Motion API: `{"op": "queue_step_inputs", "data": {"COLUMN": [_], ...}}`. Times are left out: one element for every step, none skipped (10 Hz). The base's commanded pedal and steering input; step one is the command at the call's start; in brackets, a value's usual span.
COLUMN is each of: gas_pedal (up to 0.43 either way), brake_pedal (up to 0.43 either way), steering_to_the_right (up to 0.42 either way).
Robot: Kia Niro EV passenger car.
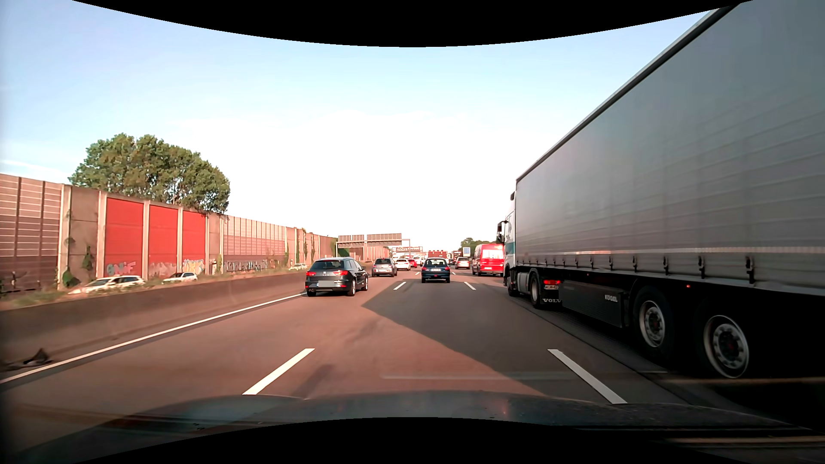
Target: Follow the waypoints while adhering to traffic rules and regulations
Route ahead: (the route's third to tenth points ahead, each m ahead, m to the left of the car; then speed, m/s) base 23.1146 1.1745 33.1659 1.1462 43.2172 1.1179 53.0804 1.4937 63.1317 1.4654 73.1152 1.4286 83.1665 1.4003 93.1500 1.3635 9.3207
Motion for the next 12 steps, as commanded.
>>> {"op": "queue_step_inputs", "data": {"gas_pedal": [0.169,0.169,0.169,0.169,0.169,0.169,0.169,0.169,0.169,0.169,0.169,0.169], "brake_pedal": [0.0,0.0,0.0,0.0,0.0,0.0,0.0,0.0,0.0,0.0,0.0,0.0], "steering_to_the_right": [-0.004,-0.004,-0.004,-0.004,-0.004,-0.004,-0.004,-0.004,-0.004,-0.004,-0.004,-0.004]}}
